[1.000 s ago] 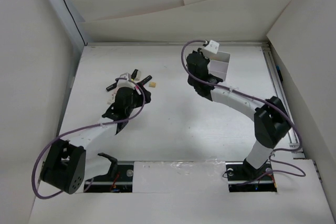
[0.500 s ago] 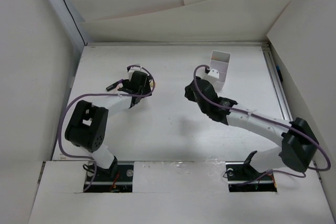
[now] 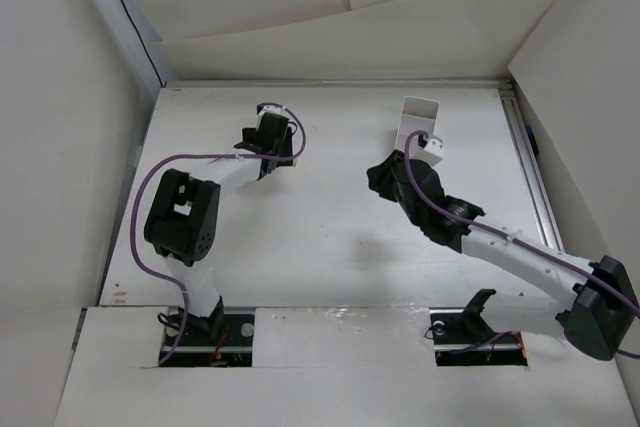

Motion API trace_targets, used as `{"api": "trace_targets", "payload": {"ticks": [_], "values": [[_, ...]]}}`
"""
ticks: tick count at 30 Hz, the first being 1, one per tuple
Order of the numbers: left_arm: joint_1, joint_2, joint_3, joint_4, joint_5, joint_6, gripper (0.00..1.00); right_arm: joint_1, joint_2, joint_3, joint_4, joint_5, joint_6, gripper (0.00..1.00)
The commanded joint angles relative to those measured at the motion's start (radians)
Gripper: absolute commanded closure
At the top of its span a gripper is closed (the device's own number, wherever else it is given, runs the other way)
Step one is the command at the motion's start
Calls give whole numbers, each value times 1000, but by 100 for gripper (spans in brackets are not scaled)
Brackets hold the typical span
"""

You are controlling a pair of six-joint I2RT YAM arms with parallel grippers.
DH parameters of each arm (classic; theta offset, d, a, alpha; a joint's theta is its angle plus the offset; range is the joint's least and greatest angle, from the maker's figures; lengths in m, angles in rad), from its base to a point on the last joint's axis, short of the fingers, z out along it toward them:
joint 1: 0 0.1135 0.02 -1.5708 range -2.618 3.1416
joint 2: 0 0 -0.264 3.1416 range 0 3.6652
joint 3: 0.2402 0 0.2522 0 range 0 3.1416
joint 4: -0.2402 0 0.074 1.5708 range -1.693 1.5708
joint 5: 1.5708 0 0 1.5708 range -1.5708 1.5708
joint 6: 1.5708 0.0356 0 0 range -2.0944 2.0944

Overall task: Sort the stationery into containers
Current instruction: Pick up the pen from the center of the board.

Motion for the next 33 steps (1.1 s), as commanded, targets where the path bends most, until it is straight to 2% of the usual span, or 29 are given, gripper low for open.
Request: {"api": "trace_targets", "payload": {"ticks": [1,5,9,16,23,24,28,33], "values": [[7,36,91,-74,24,113,32,-22,-60,-9,19,-23,-2,57],[17,91,188,-146,25,156,32,-32,-100,-18,19,-36,-2,54],[48,125,209,-146,152,215,32,-42,-112,-27,19,-45,-2,54],[57,188,266,-208,136,294,33,-51,-121,-36,19,-54,-2,54],[57,216,310,-219,191,314,46,-51,-121,-36,19,-54,-2,54],[57,216,319,-229,191,314,51,-51,-112,-36,19,-54,-2,54],[57,237,329,-254,177,323,57,-60,-112,-36,19,-45,-2,53],[57,246,320,-254,177,323,57,-80,-152,-46,9,-36,-2,42]]}}
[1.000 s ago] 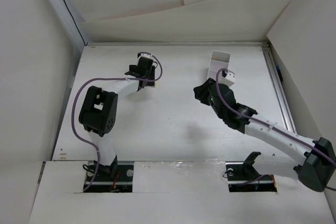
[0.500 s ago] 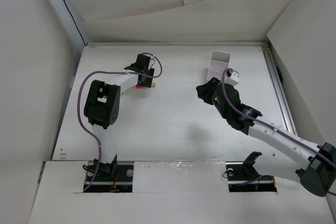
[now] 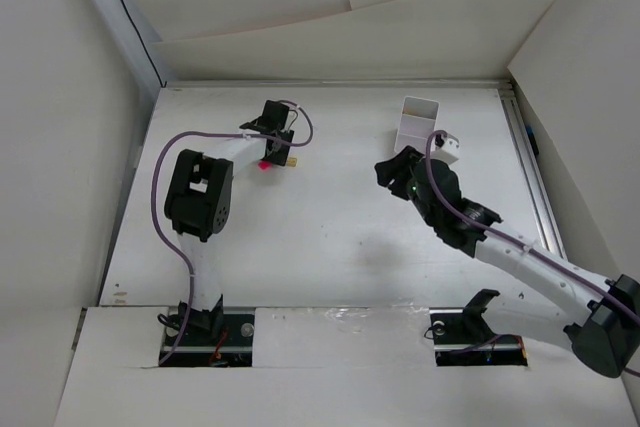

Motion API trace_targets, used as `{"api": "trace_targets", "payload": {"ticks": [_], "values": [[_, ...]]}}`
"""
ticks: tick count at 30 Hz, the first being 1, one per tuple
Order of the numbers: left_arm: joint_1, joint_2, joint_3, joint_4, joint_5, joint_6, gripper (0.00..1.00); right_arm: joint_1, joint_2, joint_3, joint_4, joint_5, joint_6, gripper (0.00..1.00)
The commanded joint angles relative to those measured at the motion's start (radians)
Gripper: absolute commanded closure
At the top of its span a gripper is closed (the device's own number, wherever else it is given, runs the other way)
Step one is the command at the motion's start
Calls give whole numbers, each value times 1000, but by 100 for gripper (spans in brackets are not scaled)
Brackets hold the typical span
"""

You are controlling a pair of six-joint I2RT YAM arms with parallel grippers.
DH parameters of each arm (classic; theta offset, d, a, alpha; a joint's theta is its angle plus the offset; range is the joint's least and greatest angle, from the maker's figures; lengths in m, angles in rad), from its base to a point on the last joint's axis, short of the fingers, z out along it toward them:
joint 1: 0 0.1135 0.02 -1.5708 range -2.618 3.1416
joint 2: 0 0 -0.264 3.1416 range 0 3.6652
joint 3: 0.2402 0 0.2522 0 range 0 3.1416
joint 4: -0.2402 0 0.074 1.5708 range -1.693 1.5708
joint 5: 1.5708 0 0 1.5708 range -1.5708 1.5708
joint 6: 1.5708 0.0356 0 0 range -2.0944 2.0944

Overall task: Sort the stationery into containers
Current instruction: Pick up the pen from the center of the board.

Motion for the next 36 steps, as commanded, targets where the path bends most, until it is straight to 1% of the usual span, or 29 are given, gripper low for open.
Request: {"api": "trace_targets", "payload": {"ticks": [1,5,6,7,10,12,16,18,21,23,24,25,26,28,29,30,32,33,35,36], "values": [[0,13,23,-25,5,14,57,-15,-42,-9,18,13,-2,40],[0,13,5,-25,14,14,57,-33,-52,-9,18,3,-2,38],[0,13,5,-25,14,4,58,-33,-52,-9,18,-7,-2,38],[0,13,-4,-34,23,4,60,-33,-52,-9,18,-7,-11,38],[0,13,-4,-43,34,4,74,-42,-61,-18,18,-7,-11,38],[0,4,-4,-43,43,-6,80,-53,-61,-18,18,-16,-11,38],[-10,-69,-4,-43,72,-75,84,-71,-70,-18,18,-39,-11,35],[-10,-132,-17,-31,72,-133,86,-81,-70,-18,18,-60,-24,31],[-31,-204,-47,-20,72,-183,86,-99,-36,-18,29,-123,-33,28],[-51,-286,-87,-11,59,-213,86,-99,-24,-18,46,-180,-42,28],[-62,-315,-107,19,75,-226,86,-108,-24,-18,66,-198,-53,28],[-62,-380,-130,36,88,-239,86,-108,-24,-18,75,-217,-65,28],[-62,-414,-185,58,124,-270,86,-119,-24,-18,86,-256,-65,28],[-62,-483,-250,147,177,-295,86,-130,-52,-31,116,-301,-76,28],[-71,-544,-309,174,221,-304,86,-145,-61,-40,125,-362,-76,28],[-71,-569,-337,222,240,-322,86,-154,-61,-40,126,-400,-76,28],[-117,-637,-389,277,270,-331,86,-167,-73,-25,138,-479,-87,30],[-140,-652,-434,299,251,-332,84,-167,-73,-14,138,-547,-87,31],[-186,-675,-465,351,231,-351,83,-167,-46,25,138,-605,-87,37],[-230,-675,-493,369,217,-351,83,-167,-33,38,138,-644,-87,40]]}}
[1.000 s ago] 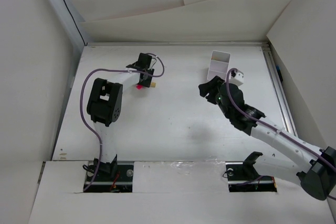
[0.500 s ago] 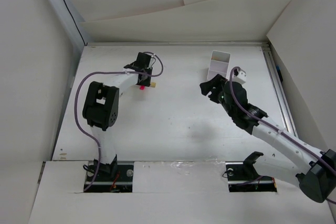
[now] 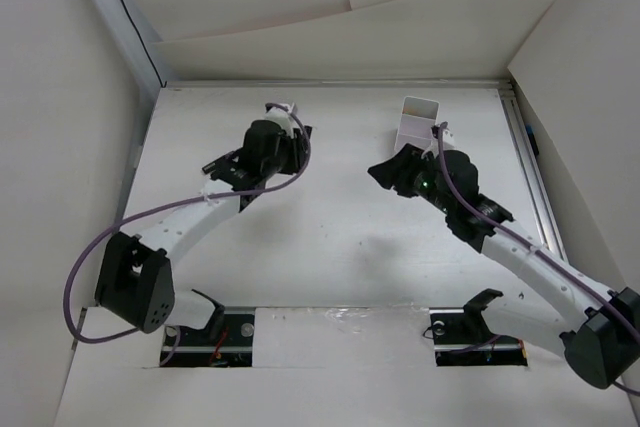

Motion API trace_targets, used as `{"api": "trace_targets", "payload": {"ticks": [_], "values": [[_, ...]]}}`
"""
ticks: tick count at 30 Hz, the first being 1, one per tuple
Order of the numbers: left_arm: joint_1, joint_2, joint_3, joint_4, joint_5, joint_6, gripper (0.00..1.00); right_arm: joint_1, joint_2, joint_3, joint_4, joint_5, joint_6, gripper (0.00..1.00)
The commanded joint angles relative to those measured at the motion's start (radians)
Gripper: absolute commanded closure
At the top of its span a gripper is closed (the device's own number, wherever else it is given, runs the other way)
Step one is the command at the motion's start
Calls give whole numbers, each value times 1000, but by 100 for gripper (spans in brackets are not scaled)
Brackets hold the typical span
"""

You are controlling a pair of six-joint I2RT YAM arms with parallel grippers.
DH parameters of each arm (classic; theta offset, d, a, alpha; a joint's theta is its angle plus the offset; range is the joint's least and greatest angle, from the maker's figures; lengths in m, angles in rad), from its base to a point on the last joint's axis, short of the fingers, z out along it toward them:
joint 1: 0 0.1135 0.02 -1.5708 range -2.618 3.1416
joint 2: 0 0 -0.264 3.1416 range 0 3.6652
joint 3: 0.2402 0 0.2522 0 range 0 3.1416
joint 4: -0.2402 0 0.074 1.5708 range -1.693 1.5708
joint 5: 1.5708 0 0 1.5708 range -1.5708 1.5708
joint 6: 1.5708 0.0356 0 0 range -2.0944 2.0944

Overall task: Sort the stationery into containers
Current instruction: Pick up the pen from the center of the board.

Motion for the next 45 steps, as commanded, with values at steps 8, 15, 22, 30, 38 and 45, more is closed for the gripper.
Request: {"api": "trace_targets", "payload": {"ticks": [8,15,22,30,38,45], "values": [[-173,-76,-249,379,-2,-124,83,-4,140,194,42,-186,-19,60],[-173,-96,-320,472,64,-126,83,25,330,300,13,-200,-28,32],[-173,-73,-376,541,124,-126,83,59,456,361,-6,-137,10,31],[-173,-73,-401,578,164,-126,83,68,527,404,-6,-117,10,36],[-173,-83,-401,578,184,-115,83,50,599,435,-6,-108,19,51],[-173,-55,-401,596,184,-106,80,50,599,426,-6,-99,19,86]]}}
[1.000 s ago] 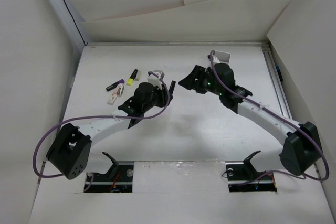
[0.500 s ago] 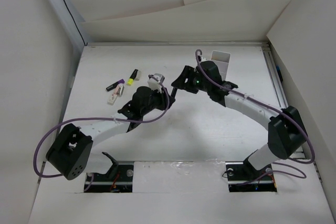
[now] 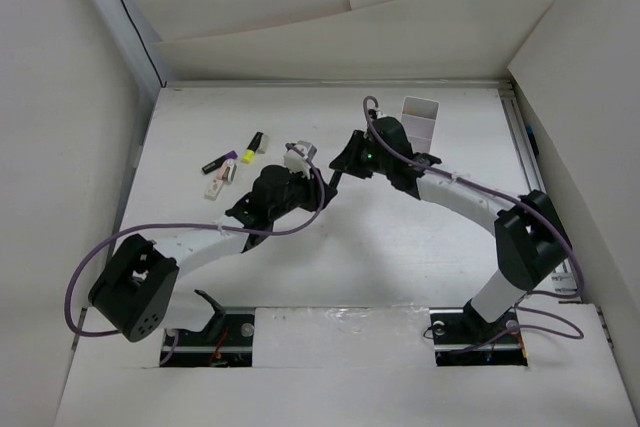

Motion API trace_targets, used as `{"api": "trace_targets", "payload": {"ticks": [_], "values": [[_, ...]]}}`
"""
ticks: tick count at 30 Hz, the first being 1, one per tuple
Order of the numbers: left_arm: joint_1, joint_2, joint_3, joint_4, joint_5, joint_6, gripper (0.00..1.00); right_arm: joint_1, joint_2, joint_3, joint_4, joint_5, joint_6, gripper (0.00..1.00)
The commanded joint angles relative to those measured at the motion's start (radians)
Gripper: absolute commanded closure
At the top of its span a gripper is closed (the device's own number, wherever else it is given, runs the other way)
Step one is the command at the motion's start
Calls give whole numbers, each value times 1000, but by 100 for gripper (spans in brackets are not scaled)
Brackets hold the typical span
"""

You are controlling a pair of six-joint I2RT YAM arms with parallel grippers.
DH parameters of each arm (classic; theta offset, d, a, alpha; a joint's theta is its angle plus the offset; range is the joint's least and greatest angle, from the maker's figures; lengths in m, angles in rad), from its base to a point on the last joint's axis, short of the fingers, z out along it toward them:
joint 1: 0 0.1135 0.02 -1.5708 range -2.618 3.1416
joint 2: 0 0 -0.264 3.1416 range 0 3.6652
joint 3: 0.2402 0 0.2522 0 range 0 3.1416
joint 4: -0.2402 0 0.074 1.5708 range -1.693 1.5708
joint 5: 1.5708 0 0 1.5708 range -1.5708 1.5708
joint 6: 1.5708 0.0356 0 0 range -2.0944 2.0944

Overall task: Sort the stationery into containers
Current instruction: Pick up the pen from the center of the board, then place the pen in the storage box.

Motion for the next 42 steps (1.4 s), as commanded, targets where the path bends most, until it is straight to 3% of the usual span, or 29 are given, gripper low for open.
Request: {"api": "trace_targets", "payload": {"ticks": [1,6,15,21,29,33,42], "values": [[2,11,-7,80,17,-4,78,-4,-19,36,13,28,-11,88],[2,21,11,91,17,-4,35,-26,-41,27,13,57,-11,95],[2,1,54,103,4,5,9,-166,-41,56,13,66,-11,99],[2,-18,54,103,-31,27,7,-328,-41,128,13,80,-11,99],[12,2,73,39,-86,1,0,-509,54,284,-7,405,-30,99],[36,24,82,2,-86,-44,0,-509,163,444,-62,496,-66,99],[48,24,82,-47,-197,-62,0,-477,315,594,-87,654,-179,99]]}}
